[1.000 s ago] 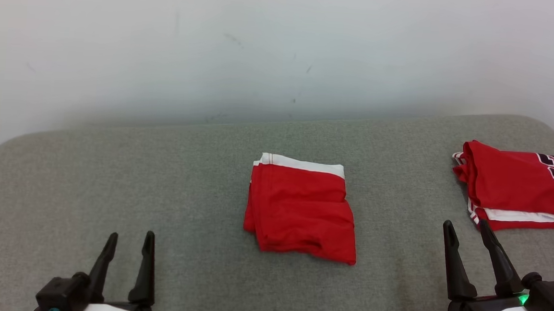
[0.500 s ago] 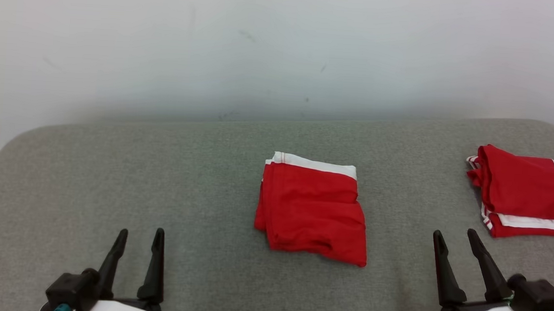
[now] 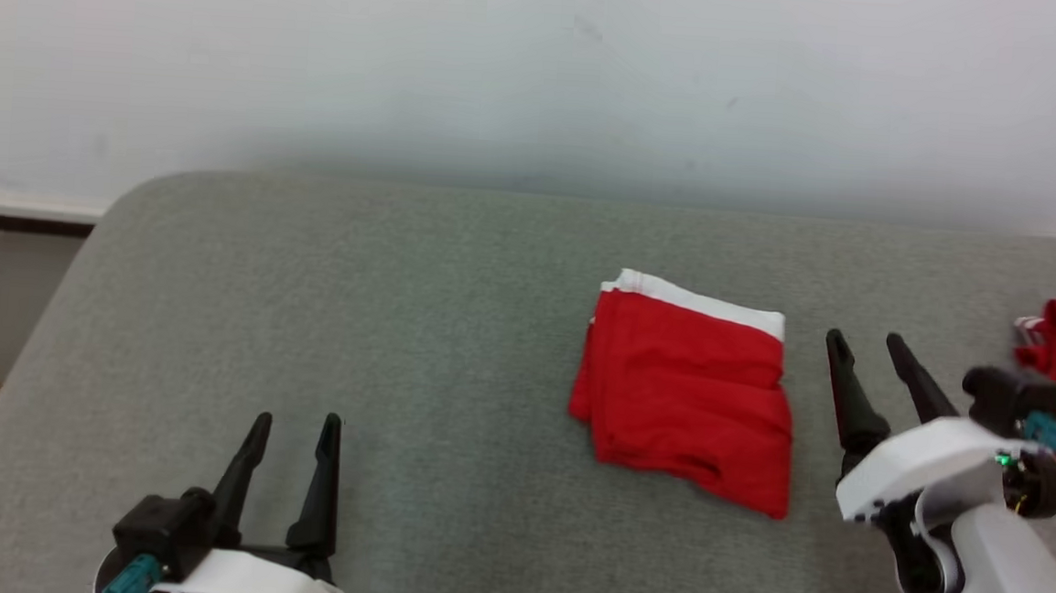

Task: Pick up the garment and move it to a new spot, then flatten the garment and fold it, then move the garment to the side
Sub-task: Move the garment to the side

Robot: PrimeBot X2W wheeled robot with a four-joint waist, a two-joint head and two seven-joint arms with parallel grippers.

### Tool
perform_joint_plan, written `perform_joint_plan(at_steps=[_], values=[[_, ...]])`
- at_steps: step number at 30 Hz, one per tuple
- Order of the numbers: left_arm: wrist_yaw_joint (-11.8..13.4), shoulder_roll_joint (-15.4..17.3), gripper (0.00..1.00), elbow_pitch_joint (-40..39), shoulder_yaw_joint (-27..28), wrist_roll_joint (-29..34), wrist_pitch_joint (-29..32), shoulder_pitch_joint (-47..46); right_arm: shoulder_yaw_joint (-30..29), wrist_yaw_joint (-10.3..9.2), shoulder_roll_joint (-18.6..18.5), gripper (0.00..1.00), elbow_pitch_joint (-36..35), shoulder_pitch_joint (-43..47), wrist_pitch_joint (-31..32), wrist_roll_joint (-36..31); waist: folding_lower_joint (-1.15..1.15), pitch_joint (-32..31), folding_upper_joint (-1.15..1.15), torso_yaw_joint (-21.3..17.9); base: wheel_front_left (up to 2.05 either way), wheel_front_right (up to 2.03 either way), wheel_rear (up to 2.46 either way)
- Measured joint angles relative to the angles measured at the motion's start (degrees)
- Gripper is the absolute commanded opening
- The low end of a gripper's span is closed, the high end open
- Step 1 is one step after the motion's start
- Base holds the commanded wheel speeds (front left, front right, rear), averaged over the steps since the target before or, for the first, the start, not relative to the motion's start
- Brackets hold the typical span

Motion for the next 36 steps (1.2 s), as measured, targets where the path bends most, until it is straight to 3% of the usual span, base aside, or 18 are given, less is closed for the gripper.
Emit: perform_joint_plan(at_steps=[7, 14, 22, 23, 24, 25, 27, 36], values=[[0.01, 0.00, 1.00, 0.25, -0.89, -0.42, 0.00, -1.64, -1.52, 0.00, -0.36, 1.00, 16.18, -11.04, 10.57, 1.72, 0.00, 2.66, 0.00, 5.03, 0.00, 0.00, 0.00], [0.21, 0.00, 1.00, 0.49, -1.20, -0.88, 0.01, -1.90, -2.37, 0.00, 0.31, 1.00, 29.17, -15.80, 21.73, 1.75, 0.00, 4.50, 0.00, 8.04, 0.00, 0.00, 0.00], [0.34, 0.00, 1.00, 0.60, -1.32, -1.03, 0.01, -2.35, -2.40, -0.02, 1.93, 1.00, 32.08, -18.31, 25.06, 4.63, -0.01, 5.12, 0.00, 8.52, 0.00, 0.00, 0.00], [0.34, 0.00, 1.00, 0.64, -1.37, -1.04, 0.00, -2.39, -2.15, -0.02, 2.21, 0.81, 31.78, -18.31, 24.87, 5.03, -0.01, 5.12, 0.00, 8.47, 0.00, 0.00, 0.00], [0.35, 0.00, 1.00, 0.66, -1.43, -1.05, 0.00, -2.43, -1.78, -0.02, 2.53, 0.48, 31.34, -18.28, 24.79, 5.44, -0.01, 5.10, 0.00, 8.39, 0.00, 0.00, 0.00], [0.44, 0.00, 1.00, 0.68, -1.44, -1.16, 0.01, -2.46, -1.44, -0.02, 2.93, 0.37, 30.82, -18.20, 24.34, 6.00, -0.01, 5.07, 0.00, 8.29, 0.00, 0.00, 0.00], [0.45, 0.00, 1.00, 0.80, -1.55, -1.27, 0.01, -2.49, -0.85, -0.02, 3.46, 0.00, 30.02, -18.06, 23.82, 7.43, -0.01, 4.91, 0.00, 8.06, 0.00, 0.00, 0.00], [0.42, 0.00, 1.00, 1.31, -1.60, -1.15, 0.01, -2.29, 2.12, -0.01, 3.24, 0.00, 28.67, -17.63, 20.53, 9.37, -0.01, 2.98, 0.00, 5.66, 0.00, 0.00, 0.00]])
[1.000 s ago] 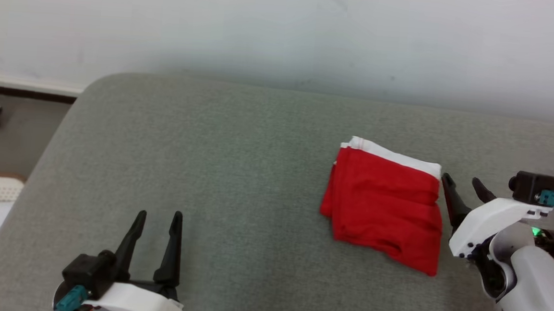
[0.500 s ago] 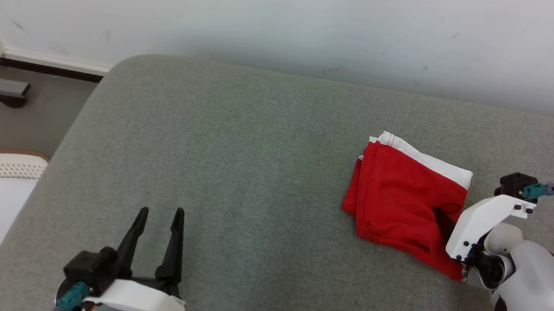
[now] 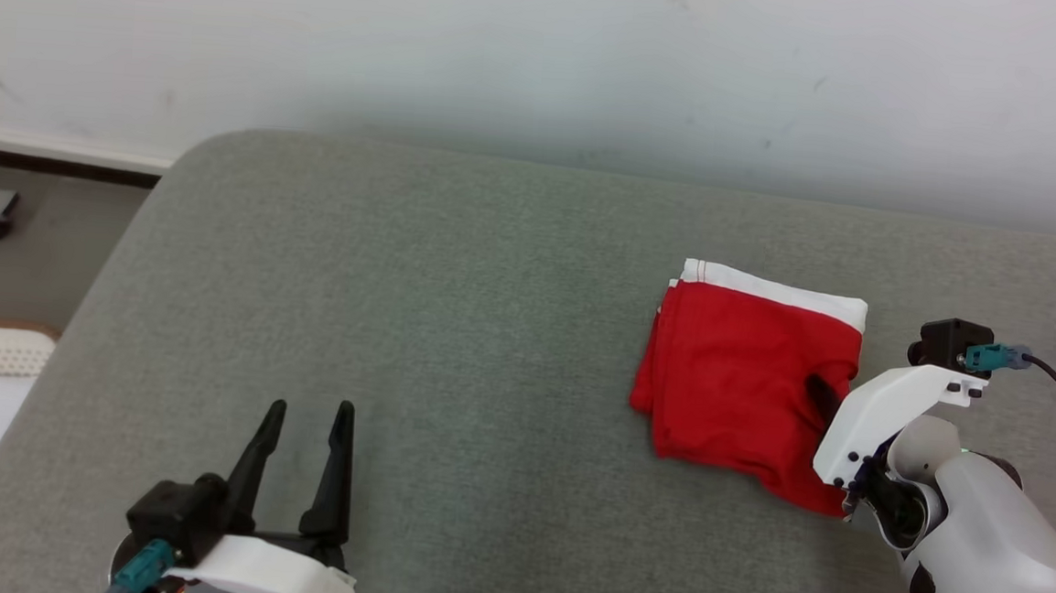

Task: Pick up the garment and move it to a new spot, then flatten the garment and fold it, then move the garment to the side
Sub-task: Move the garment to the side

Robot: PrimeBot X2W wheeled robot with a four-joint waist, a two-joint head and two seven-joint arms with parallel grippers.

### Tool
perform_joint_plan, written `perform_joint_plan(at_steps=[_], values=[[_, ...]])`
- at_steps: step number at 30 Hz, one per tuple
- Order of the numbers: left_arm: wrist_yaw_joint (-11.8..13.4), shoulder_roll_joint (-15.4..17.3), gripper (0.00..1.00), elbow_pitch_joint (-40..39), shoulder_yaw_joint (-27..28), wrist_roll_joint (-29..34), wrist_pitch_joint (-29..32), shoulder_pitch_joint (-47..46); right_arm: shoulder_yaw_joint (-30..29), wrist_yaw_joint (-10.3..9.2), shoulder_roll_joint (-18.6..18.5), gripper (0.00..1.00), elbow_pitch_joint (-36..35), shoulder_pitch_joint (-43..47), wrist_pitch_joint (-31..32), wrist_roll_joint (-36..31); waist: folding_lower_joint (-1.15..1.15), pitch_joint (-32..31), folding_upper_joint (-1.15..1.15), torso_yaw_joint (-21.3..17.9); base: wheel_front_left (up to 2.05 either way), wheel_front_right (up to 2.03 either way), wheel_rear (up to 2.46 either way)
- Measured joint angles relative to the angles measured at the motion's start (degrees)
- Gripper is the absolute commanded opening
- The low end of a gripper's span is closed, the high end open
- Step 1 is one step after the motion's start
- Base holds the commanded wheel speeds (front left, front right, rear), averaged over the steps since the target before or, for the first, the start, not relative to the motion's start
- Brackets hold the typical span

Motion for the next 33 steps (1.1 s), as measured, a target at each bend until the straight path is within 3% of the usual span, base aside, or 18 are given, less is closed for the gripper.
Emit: perform_joint_plan(at_steps=[8, 24, 33], values=[[-0.34, 0.00, 1.00, -0.56, -2.08, 0.20, -0.01, 0.21, 3.41, 0.00, -1.37, 0.00, -1.68, 0.99, -1.22, 1.86, 0.00, -2.24, 0.00, -5.65, 0.00, 0.00, 0.00], [-0.15, -0.01, 1.00, 0.34, -10.81, -0.76, 0.00, -0.96, 8.76, 0.00, -3.46, 0.00, -5.35, 4.11, -2.72, 6.09, 0.00, -4.71, 0.00, -22.14, 0.00, 0.00, 0.00], [0.09, -0.01, 1.00, 0.91, -13.07, -0.76, -0.01, -1.85, 11.05, 0.00, -3.99, 0.00, -7.81, 4.92, -3.78, 8.44, 0.00, -4.01, 0.00, -26.71, 0.00, 0.00, 0.00]])
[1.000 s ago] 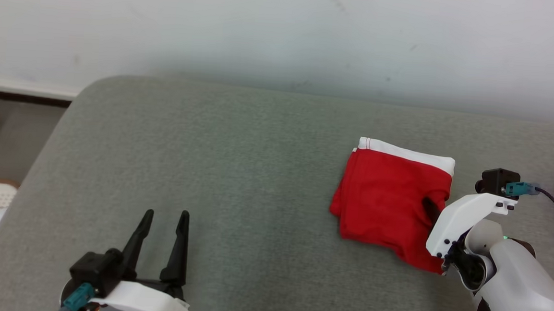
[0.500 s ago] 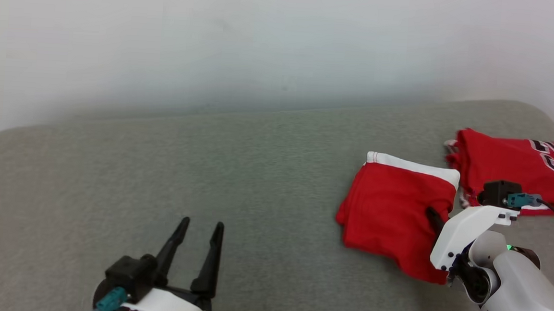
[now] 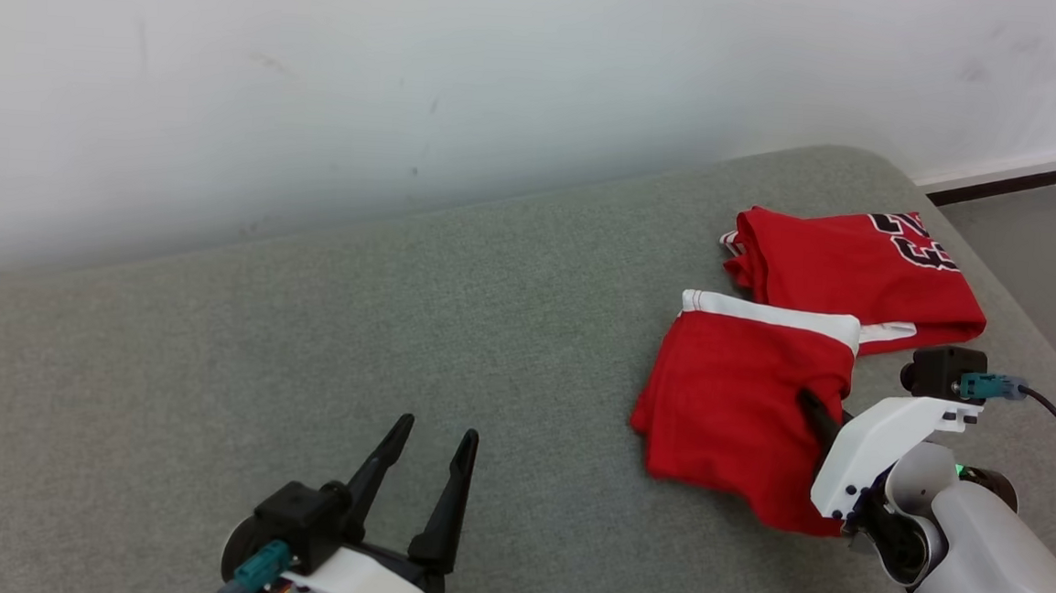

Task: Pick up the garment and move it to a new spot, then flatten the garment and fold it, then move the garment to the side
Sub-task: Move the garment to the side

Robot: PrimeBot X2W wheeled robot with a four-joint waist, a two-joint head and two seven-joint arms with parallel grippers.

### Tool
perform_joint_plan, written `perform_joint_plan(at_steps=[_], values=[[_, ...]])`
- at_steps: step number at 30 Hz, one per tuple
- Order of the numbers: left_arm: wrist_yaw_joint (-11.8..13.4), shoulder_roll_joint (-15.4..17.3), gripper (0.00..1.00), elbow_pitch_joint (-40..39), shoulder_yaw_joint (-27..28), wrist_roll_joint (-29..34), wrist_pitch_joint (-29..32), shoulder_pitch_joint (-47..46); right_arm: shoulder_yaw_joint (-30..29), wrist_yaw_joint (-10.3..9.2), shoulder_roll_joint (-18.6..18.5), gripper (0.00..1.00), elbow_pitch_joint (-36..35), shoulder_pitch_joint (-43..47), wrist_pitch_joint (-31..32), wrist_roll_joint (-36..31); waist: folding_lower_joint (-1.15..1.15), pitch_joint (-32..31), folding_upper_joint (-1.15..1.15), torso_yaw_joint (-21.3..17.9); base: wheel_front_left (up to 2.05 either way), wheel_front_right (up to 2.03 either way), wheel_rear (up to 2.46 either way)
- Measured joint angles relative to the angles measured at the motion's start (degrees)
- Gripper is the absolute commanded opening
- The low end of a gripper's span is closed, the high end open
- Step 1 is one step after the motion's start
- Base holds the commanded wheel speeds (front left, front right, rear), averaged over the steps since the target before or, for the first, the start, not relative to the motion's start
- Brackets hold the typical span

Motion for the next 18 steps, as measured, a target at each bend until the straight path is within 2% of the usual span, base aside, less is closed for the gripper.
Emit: perform_joint_plan(at_steps=[5, 10, 18], values=[[-0.02, 0.00, 1.00, 0.14, -0.51, 0.03, 0.01, -0.99, 2.13, 0.00, -1.96, 0.00, -1.59, -0.97, -0.42, -0.04, 0.00, 1.83, 0.00, 0.71, 0.00, 0.00, 0.00], [-0.26, 0.00, 1.00, 0.55, -0.27, 0.93, 0.01, -2.61, 5.23, 0.00, -5.59, 0.00, -4.02, -5.04, 0.08, -1.29, 0.00, 5.00, 0.00, 2.48, 0.00, 0.00, 0.00], [-0.86, 0.37, 1.00, 1.03, -0.48, 2.15, 0.01, -5.88, 10.80, 0.01, -15.14, 0.00, -7.88, -12.80, 3.35, -1.77, 0.01, 11.70, 0.00, 6.11, 0.00, 0.00, 0.00]])
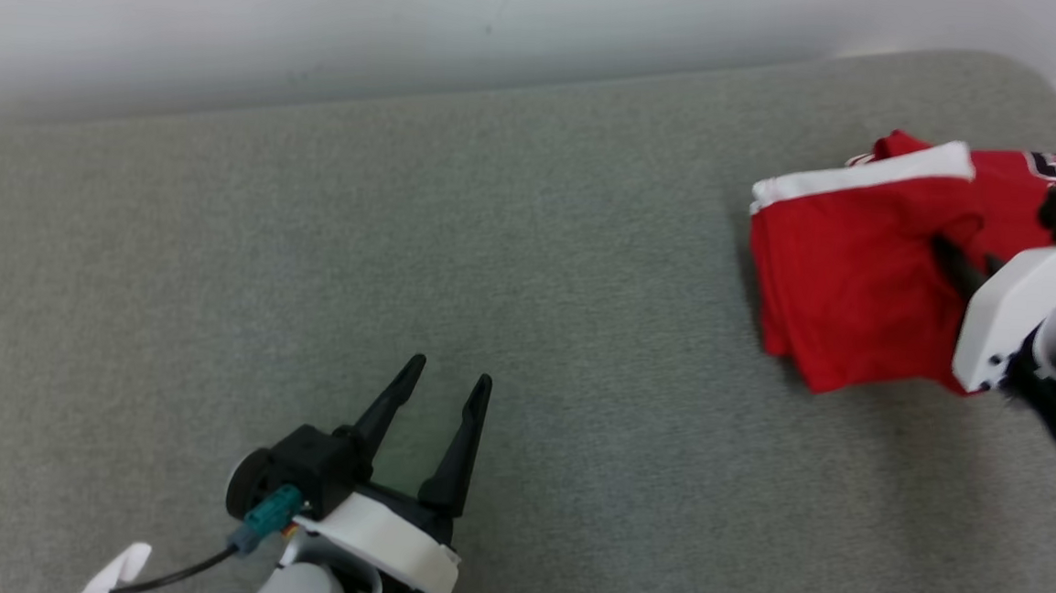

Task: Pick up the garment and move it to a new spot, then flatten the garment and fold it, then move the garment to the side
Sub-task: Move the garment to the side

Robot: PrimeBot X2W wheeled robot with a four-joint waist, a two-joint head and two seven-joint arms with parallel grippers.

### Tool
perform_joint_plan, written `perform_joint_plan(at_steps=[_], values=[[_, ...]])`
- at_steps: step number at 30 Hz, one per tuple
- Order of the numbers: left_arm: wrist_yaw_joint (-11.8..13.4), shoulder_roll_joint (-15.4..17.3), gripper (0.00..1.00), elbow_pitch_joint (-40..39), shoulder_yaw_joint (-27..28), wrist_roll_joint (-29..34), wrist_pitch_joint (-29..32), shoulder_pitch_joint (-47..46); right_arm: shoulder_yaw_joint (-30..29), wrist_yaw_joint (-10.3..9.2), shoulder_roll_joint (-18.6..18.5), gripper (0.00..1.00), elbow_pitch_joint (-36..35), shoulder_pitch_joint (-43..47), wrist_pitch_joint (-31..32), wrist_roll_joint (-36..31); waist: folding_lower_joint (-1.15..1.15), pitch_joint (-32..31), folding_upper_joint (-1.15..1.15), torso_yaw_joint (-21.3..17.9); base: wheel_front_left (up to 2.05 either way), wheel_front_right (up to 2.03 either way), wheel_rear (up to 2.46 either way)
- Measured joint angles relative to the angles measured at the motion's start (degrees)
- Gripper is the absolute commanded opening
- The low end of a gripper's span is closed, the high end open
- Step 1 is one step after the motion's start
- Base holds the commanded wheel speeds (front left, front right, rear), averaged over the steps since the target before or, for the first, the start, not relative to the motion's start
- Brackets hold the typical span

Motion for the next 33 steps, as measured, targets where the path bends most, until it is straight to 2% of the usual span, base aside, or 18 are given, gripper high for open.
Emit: perform_joint_plan(at_steps=[4, 5, 6, 7, 8, 9, 16, 20, 25, 26, 27, 28, 33], values=[[-0.36, 0.70, 1.00, -0.20, 0.23, 0.87, -0.01, -1.64, 3.94, 0.02, -6.41, 0.00, -4.61, -3.17, 1.42, 1.52, 0.00, 3.47, 0.00, 1.87, 0.00, 0.00, 0.00], [-0.36, 0.70, 1.00, -0.20, 0.23, 0.87, -0.01, -1.64, 3.94, 0.02, -6.41, 0.00, -4.61, -3.17, 1.42, 1.52, 0.00, 3.47, 0.00, 1.87, 0.00, 0.00, 0.00], [-0.41, 1.13, 1.00, -0.25, 0.46, 1.08, 0.00, -2.10, 5.25, 0.03, -10.12, 0.00, -6.15, -4.97, 1.19, 2.19, 0.00, 5.30, 0.00, 2.65, 0.00, 0.00, 0.00], [-0.42, 1.26, 1.00, -0.26, 0.44, 1.23, 0.00, -2.37, 6.01, 0.03, -11.82, 0.00, -6.39, -5.69, 1.16, 2.35, 0.00, 6.17, 0.00, 3.01, 0.00, 0.00, 0.00], [-0.42, 1.26, 1.00, -0.26, 0.44, 1.23, 0.00, -2.37, 6.01, 0.03, -11.82, 0.00, -6.39, -5.69, 1.16, 2.35, 0.00, 6.17, 0.00, 3.01, 0.00, 0.00, 0.00], [-0.43, 1.30, 1.00, -0.44, 0.36, 1.33, -0.01, -2.82, 7.26, 0.03, -14.60, 0.00, -6.76, -6.42, 1.11, 2.85, 0.00, 7.80, 0.00, 3.76, 0.00, 0.00, 0.00], [-0.49, 1.37, 1.00, -1.41, 0.54, 1.68, -0.08, -3.94, 12.24, 0.08, -23.62, 0.00, -8.87, -9.26, -0.96, 2.40, 0.00, 11.84, 0.00, 5.87, 0.00, 0.00, 0.00], [-0.52, 1.30, 1.00, -1.79, 0.37, 1.82, -0.13, -4.76, 15.41, 0.08, -25.15, 0.00, -7.71, -10.84, -3.68, 0.11, 0.00, 13.22, 0.00, 6.15, 0.00, 0.00, 0.00], [-0.60, 1.12, 1.00, -2.40, -0.13, 1.91, -0.18, -6.17, 16.37, 0.08, -25.47, 0.00, -1.30, -13.47, -7.75, -1.72, 0.00, 14.94, 0.00, 6.62, 0.00, 0.00, 0.00], [-0.60, 1.12, 1.00, -2.45, -0.15, 1.91, -0.18, -6.30, 16.77, 0.08, -25.35, 0.35, 0.08, -13.78, -8.20, -1.79, 0.00, 15.22, 0.00, 6.79, 0.00, 0.00, 0.00], [-0.60, 1.12, 1.00, -2.45, -0.15, 1.91, -0.18, -6.30, 16.77, 0.08, -25.35, 0.79, 0.08, -13.78, -8.20, -1.79, 0.00, 15.22, 0.00, 6.79, 0.00, 0.00, 0.00], [-0.68, 1.12, 1.00, -2.49, -0.09, 1.91, -0.19, -6.49, 17.25, 0.08, -24.77, 1.00, 2.60, -14.08, -9.07, -1.88, -0.01, 15.55, 0.00, 7.12, 0.00, 0.00, 0.00], [-0.69, 1.18, 1.00, -2.08, 0.78, 1.87, -0.19, -6.37, 17.22, 0.08, -22.36, 1.00, 8.42, -15.24, -11.77, -3.82, 0.00, 14.97, 0.00, 7.24, 0.00, 0.00, 0.00]])
